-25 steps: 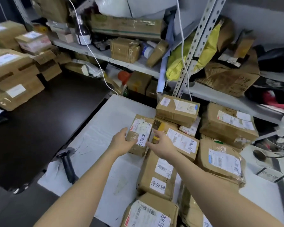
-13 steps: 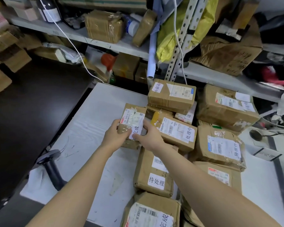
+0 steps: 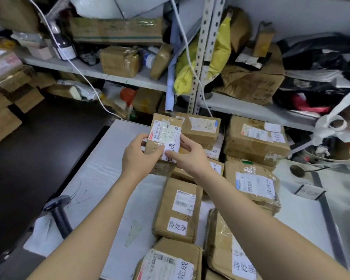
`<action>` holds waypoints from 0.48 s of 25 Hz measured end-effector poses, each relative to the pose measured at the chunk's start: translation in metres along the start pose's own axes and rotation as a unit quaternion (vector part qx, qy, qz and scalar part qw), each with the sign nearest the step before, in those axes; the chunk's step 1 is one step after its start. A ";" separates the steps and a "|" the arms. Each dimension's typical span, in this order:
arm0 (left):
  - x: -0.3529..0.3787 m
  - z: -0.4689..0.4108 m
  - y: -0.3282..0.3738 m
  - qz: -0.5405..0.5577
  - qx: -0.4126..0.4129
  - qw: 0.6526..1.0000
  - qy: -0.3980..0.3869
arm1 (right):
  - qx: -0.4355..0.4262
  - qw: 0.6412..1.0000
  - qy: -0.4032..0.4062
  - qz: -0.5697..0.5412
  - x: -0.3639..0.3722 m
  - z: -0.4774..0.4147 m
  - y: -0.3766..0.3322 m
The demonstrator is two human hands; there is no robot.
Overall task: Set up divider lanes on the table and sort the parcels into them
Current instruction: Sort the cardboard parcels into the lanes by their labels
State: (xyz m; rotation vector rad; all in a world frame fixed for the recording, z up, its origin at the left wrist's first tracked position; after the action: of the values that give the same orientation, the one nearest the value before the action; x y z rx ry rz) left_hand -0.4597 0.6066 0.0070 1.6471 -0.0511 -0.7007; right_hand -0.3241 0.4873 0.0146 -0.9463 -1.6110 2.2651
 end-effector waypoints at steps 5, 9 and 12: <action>0.049 0.038 0.065 0.028 0.021 0.999 -0.035 | -0.006 0.999 0.039 -0.013 -0.086 0.045 -0.002; 0.114 0.086 0.121 0.037 0.059 0.996 -0.063 | -0.011 0.997 0.079 -0.025 -0.173 0.099 0.020; 0.175 0.138 0.167 0.048 0.076 0.993 -0.069 | -0.015 0.994 0.105 -0.037 -0.249 0.148 0.047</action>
State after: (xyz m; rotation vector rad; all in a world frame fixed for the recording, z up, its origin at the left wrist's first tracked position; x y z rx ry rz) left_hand -0.3232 0.3761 0.0831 1.7271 -0.2885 -0.7516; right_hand -0.2118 0.2291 0.0961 -1.0738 -1.5648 2.0239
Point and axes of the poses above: each hand's wrist, its own z-axis away from the middle knuckle, its own x-axis out of the palm, y = z × x, the point moved 4 cm from there along -z, towards the middle knuckle, and after that the axes turned 10 degrees about z, right-handed, at the moved point
